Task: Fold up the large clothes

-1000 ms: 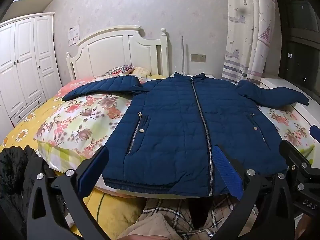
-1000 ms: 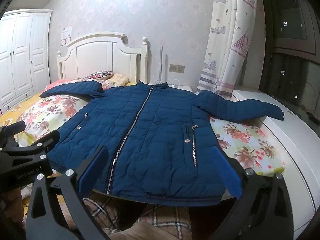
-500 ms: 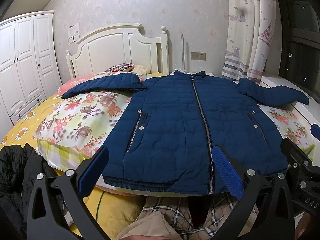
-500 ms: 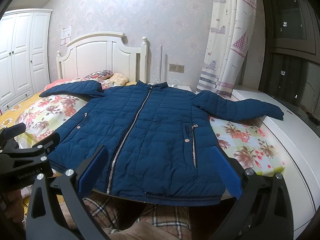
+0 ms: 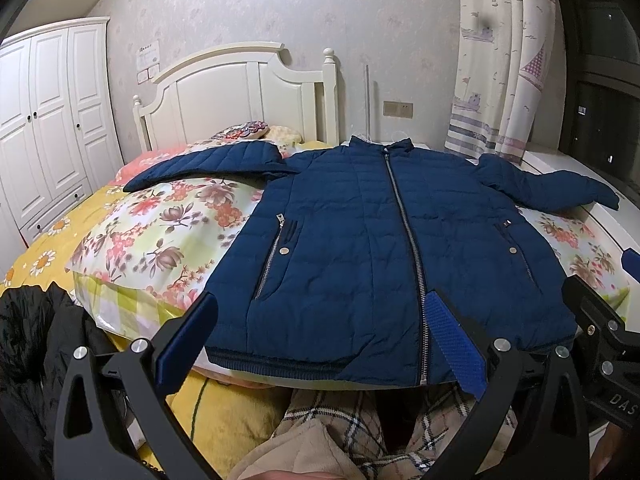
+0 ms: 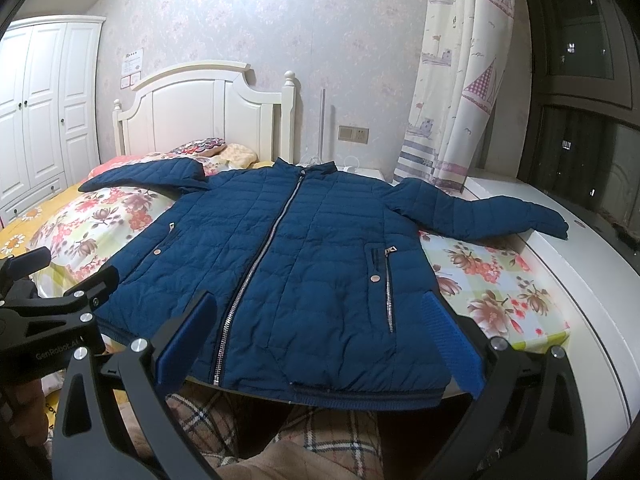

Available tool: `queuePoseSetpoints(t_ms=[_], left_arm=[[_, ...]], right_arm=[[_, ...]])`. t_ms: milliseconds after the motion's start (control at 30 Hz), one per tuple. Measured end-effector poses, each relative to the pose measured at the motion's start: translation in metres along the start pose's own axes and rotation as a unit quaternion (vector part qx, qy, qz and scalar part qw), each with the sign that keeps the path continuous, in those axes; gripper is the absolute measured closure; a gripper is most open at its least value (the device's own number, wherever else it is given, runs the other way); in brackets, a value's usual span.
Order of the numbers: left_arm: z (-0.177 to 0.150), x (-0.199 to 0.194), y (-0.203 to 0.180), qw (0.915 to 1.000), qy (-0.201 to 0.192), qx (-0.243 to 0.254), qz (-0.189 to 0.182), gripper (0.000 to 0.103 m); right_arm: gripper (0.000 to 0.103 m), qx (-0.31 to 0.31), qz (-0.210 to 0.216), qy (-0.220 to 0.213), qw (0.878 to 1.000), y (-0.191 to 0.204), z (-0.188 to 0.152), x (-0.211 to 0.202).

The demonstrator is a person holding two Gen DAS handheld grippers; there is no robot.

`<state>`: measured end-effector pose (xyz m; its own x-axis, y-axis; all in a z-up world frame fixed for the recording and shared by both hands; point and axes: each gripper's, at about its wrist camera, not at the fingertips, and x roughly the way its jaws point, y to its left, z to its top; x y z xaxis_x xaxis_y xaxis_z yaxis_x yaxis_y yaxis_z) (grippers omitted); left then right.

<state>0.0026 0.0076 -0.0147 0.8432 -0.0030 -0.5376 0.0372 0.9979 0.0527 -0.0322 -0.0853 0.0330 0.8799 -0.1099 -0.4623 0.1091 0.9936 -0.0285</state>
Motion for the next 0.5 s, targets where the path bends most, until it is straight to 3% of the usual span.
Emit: queuePoseSetpoints(t_ms=[500], left_arm=[[-0.0003, 0.0014, 0.0005, 1.0, 0.007, 0.0, -0.003, 0.004]], right_arm=[[0.002, 0.0, 0.001, 0.002, 1.0, 0.0009, -0.0025, 0.0002]])
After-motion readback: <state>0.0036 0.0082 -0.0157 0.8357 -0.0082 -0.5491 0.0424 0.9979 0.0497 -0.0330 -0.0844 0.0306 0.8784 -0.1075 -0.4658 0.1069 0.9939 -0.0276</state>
